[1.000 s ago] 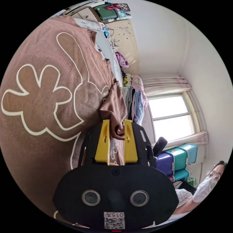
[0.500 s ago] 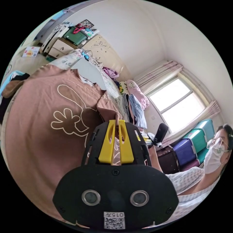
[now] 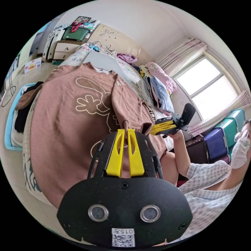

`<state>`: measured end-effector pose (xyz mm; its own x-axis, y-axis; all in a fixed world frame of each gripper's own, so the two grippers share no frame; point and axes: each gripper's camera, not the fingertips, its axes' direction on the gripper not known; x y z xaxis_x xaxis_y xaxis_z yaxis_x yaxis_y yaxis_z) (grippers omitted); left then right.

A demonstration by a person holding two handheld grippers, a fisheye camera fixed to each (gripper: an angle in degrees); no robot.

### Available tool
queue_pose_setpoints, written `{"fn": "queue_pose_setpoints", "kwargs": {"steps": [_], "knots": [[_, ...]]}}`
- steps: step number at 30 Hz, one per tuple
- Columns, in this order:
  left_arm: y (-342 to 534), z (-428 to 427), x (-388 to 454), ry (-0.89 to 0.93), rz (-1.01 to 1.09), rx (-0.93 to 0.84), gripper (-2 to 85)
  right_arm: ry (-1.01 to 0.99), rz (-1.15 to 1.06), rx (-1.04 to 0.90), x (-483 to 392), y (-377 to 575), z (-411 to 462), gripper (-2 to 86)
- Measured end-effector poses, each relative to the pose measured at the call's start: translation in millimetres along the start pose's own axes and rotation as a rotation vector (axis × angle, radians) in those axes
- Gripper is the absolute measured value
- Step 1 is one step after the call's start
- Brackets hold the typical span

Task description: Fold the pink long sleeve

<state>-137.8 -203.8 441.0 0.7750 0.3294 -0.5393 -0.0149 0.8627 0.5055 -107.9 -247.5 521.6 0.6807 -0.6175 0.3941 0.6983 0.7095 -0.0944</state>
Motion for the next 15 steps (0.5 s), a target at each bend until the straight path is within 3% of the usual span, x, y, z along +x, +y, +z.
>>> {"fn": "queue_pose_setpoints", "kwargs": {"steps": [9, 15], "knots": [[-4.1, 18.8, 33.1, 0.032, 0.104, -0.109, 0.1, -0.037, -0.088, -0.084, -4.2, 47.9, 14.9, -0.9], [-6.3, 37.6, 57.7, -0.057, 0.218, -0.307, 1.2, -0.121, -0.081, -0.138, 7.5, 77.9, 24.3, -0.7]]}}
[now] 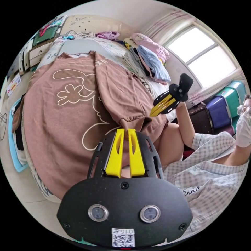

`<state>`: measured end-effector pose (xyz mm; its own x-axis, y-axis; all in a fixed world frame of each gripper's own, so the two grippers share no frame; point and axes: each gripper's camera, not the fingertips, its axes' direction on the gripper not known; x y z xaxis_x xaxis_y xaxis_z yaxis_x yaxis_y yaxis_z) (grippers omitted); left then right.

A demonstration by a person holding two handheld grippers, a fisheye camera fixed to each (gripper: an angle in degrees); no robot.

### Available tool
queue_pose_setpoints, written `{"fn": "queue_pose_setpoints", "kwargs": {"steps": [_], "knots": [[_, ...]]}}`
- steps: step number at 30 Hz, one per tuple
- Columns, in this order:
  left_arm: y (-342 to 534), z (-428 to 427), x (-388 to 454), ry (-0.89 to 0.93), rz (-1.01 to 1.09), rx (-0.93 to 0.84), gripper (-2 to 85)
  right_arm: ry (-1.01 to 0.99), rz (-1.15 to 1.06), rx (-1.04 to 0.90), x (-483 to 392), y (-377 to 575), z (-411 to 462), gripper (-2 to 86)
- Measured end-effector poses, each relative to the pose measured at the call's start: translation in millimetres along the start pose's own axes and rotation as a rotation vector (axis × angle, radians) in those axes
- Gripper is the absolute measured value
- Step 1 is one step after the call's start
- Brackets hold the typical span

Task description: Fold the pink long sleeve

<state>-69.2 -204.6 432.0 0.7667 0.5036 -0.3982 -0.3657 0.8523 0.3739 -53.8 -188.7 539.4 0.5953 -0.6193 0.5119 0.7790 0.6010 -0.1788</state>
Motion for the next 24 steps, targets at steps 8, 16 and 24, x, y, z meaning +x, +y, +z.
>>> {"fn": "queue_pose_setpoints", "kwargs": {"steps": [8, 16, 24], "knots": [[6.8, -16.4, -5.7, -0.009, -0.11, 0.144, 6.2, 0.052, -0.033, 0.136, -13.2, -4.9, 18.0, 5.7], [-24.3, 20.5, -18.8, 0.067, -0.137, 0.02, 5.5, 0.187, -0.196, -0.069, -49.4, -20.1, 92.4, 5.6], [-32.8, 40.5, 16.0, -0.097, -0.063, -0.115, 2.9, 0.104, -0.154, -0.134, -38.9, -6.9, 122.7, 0.8]]}}
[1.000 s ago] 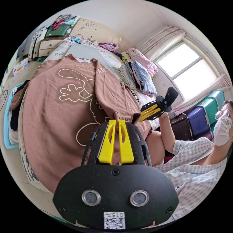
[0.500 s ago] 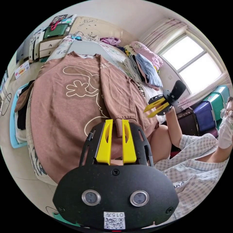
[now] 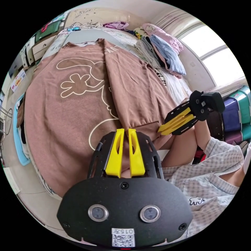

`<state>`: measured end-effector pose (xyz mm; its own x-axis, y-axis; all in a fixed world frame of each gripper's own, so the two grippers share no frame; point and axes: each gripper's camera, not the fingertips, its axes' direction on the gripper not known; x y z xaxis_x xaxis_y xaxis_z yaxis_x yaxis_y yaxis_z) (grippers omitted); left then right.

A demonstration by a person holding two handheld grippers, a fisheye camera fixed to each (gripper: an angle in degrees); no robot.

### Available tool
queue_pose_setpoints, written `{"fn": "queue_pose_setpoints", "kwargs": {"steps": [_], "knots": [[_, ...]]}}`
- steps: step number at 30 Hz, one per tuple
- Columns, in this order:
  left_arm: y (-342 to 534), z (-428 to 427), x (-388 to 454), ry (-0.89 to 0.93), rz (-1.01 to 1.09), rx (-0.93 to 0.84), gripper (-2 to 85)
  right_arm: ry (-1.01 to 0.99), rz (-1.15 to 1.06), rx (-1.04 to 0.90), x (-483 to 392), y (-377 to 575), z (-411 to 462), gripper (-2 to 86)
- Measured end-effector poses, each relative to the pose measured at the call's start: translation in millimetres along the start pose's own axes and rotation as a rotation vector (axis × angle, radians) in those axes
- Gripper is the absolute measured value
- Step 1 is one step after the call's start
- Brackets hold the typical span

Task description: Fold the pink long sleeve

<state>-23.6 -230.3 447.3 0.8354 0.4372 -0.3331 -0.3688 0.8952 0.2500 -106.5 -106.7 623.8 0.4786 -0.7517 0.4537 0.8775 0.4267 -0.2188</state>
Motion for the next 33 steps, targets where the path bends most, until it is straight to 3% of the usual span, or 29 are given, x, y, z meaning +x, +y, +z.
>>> {"fn": "queue_pose_setpoints", "kwargs": {"steps": [6, 9, 16, 26, 33], "knots": [[4.6, -14.7, 5.1, 0.012, -0.046, 0.034, 5.7, 0.021, 0.062, 0.12, 10.8, 33.7, -26.9, 5.4], [10.9, -25.4, 0.9, 0.068, -0.086, 0.108, 6.4, 0.132, 0.085, 0.198, 9.5, 50.3, -33.6, 6.2], [-2.6, -1.6, 6.1, 0.087, -0.111, 0.064, 4.6, 0.208, 0.027, -0.013, -1.1, 17.7, 30.2, 6.8], [-3.7, -3.7, 39.5, -0.103, -0.035, -0.006, -0.2, 0.152, 0.063, -0.042, 11.4, 13.6, 40.5, 4.8], [2.3, -5.8, 41.0, -0.114, -0.039, -0.011, 0.4, 0.114, 0.089, -0.041, 22.9, 10.7, 40.7, 5.1]]}}
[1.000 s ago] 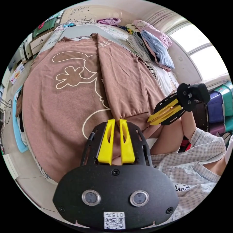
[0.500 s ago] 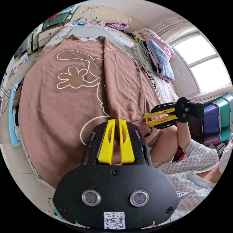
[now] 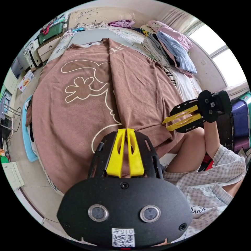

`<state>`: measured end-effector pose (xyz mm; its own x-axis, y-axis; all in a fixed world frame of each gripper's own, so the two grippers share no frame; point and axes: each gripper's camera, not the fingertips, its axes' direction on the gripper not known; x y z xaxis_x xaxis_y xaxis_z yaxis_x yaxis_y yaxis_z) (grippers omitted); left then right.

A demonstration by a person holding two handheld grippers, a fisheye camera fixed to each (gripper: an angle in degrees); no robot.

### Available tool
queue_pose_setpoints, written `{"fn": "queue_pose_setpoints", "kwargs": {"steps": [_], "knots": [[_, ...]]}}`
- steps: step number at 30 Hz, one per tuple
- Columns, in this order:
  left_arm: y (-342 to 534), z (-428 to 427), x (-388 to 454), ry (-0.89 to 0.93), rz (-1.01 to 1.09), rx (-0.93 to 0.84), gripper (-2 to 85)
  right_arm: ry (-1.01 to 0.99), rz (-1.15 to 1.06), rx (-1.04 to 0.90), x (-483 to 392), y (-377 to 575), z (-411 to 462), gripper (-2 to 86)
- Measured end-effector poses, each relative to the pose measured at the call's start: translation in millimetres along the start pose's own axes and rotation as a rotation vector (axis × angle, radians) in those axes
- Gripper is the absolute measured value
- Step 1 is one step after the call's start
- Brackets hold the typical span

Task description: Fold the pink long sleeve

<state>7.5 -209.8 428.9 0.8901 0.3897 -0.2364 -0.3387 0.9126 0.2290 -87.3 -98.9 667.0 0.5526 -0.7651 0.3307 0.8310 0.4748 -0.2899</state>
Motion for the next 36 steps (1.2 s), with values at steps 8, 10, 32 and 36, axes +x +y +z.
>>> {"fn": "queue_pose_setpoints", "kwargs": {"steps": [8, 10, 32, 36], "knots": [[26.7, -27.1, -10.9, 0.01, -0.039, 0.08, 5.9, 0.065, 0.011, 0.01, 5.9, 7.5, -23.9, 6.6], [36.0, -37.4, -9.6, 0.008, -0.021, 0.093, 5.9, 0.024, 0.03, 0.088, 12.2, 17.3, -43.0, 6.4], [125.3, -139.6, -264.2, 0.419, -0.12, 0.552, 4.0, -0.271, -0.087, -0.055, 54.7, -35.9, -64.3, -1.0], [198.6, -135.4, -432.2, 0.462, -0.642, 0.871, 4.7, -0.322, -0.026, 0.002, 93.1, -35.2, -78.5, -1.0]]}}
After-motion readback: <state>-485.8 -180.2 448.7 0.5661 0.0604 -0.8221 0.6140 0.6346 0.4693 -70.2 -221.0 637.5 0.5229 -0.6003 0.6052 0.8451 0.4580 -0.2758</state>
